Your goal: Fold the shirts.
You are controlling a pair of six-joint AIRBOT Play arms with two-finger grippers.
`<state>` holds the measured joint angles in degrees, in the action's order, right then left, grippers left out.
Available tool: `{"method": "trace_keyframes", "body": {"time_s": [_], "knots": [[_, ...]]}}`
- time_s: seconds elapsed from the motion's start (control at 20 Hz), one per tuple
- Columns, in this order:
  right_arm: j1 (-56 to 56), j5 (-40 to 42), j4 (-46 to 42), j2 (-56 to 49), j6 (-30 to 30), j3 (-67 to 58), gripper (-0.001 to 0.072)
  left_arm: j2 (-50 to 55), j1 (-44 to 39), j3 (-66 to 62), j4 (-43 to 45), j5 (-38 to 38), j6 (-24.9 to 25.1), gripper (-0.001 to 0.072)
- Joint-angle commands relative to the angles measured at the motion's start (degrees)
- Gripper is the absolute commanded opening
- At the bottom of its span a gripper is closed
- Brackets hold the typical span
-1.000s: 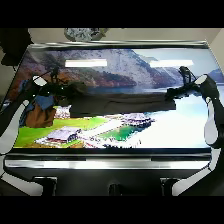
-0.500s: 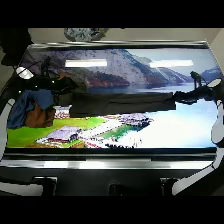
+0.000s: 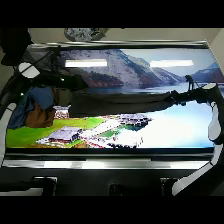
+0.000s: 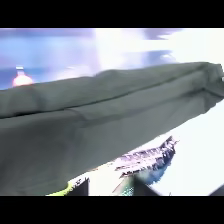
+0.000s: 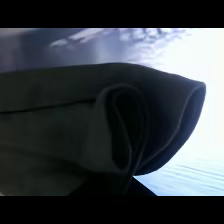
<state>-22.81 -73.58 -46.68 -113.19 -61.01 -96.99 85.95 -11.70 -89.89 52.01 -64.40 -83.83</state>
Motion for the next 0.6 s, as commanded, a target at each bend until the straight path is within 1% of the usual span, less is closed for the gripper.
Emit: {"method": "trace_keyframes", "body": {"time_s": [0.0,0.1,0.15,0.25,0.35,0.45,0.55], "knots": [[0.1,-1.8,3.7,6.5,2.2,-0.1,0.0043,3.0,-6.3,0.0,0.0,5.3,-0.3,0.0023],[0.3,-6.8,3.6,12.6,2.5,-0.1,0.0043,7.3,-11.1,0.0,-0.9,10.1,-4.0,0.0023],[0.5,-9.5,3.6,16.1,3.2,-0.1,0.0043,10.0,-13.4,0.0,-2.8,11.7,-5.0,0.0023],[1.2,-13.3,1.8,23.2,3.2,-0.1,0.0043,14.7,-17.0,0.0,-6.8,14.7,-5.3,0.0023],[1.8,-15.9,-2.3,29.9,3.2,-0.1,0.0043,18.2,-19.8,0.0,-9.6,18.4,-5.4,0.0023],[2.0,-19.2,-3.7,35.1,3.2,-0.1,0.0044,20.9,-22.1,0.0,-16.1,22.1,-5.4,0.0022],[2.0,-19.9,-3.6,39.2,3.2,-0.1,0.0044,23.5,-24.7,0.0,-24.4,25.8,-5.3,0.0022]]}}
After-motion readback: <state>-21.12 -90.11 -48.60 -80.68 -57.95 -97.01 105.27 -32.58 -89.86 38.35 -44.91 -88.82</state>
